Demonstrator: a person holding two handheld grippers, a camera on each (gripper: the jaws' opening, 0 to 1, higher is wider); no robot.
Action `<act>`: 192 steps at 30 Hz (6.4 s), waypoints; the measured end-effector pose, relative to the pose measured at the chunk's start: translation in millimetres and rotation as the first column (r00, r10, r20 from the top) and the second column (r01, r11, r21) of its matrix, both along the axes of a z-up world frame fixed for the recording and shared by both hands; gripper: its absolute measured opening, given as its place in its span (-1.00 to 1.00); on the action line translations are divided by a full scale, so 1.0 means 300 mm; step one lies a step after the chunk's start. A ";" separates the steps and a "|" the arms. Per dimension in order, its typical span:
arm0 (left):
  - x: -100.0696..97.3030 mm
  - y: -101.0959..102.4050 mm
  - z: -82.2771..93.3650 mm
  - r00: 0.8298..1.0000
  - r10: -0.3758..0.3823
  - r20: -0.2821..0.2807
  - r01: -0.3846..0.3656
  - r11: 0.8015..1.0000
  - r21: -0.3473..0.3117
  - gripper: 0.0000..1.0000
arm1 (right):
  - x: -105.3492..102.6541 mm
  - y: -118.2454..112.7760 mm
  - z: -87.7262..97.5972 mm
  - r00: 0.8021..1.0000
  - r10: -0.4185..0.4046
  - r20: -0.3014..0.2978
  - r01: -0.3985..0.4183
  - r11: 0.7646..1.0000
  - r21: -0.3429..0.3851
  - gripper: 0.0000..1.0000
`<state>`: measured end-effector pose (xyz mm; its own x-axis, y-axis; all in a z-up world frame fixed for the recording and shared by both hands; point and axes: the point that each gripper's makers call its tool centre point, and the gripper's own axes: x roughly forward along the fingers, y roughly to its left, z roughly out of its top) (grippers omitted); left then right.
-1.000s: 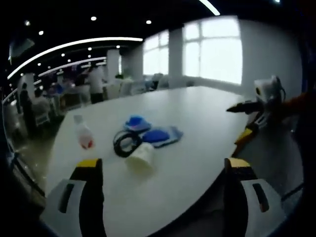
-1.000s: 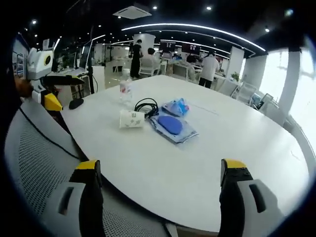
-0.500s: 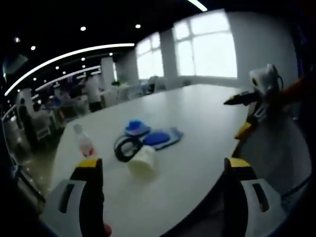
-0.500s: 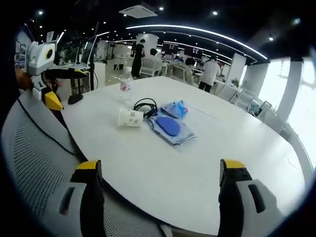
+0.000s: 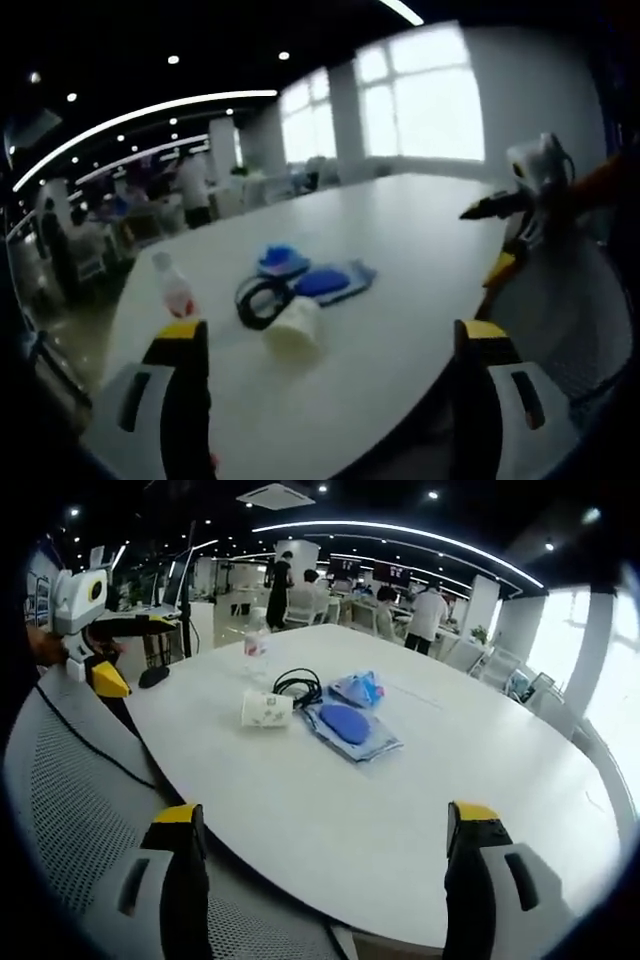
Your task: Arrange the tabletop items into an orderly group along one side of the table until the central work area is clear of visible clutter.
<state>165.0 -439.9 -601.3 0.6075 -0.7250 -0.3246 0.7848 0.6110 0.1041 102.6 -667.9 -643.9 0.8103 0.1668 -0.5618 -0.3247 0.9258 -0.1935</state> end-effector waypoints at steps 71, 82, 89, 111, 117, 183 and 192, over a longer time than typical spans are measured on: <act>0.017 0.024 -0.046 0.995 0.061 -0.082 -0.059 0.998 0.023 0.99 | 0.527 0.143 0.038 0.990 0.131 -0.049 -0.127 0.989 0.081 0.50; 0.016 0.020 -0.046 0.995 0.059 -0.078 -0.057 0.998 0.033 0.92 | 0.578 0.134 -0.028 0.995 0.039 -0.089 -0.020 0.978 0.208 0.24; 0.019 0.022 -0.043 0.996 0.062 -0.070 -0.060 0.998 0.031 0.90 | 0.626 0.099 -0.059 0.996 0.020 -0.090 -0.003 0.984 0.177 0.19; 0.024 0.027 -0.027 0.997 0.066 -0.050 -0.065 0.998 0.013 0.89 | 0.777 0.130 -0.104 0.994 0.005 -0.111 0.014 0.985 0.171 -0.10; 0.025 0.030 -0.029 0.996 0.070 -0.051 -0.069 0.997 0.019 0.93 | 0.817 0.144 -0.116 0.993 0.005 -0.122 0.015 0.986 0.169 -0.10; 0.067 0.107 -0.074 0.970 0.211 -0.118 -0.206 0.977 0.054 0.83 | 1.010 0.354 -0.377 0.971 0.066 -0.230 -0.022 0.982 0.188 -0.58; 0.065 0.115 -0.072 0.971 0.209 -0.116 -0.203 0.977 0.060 0.80 | 1.006 0.322 -0.369 0.963 -0.075 -0.258 0.153 0.942 0.298 -0.85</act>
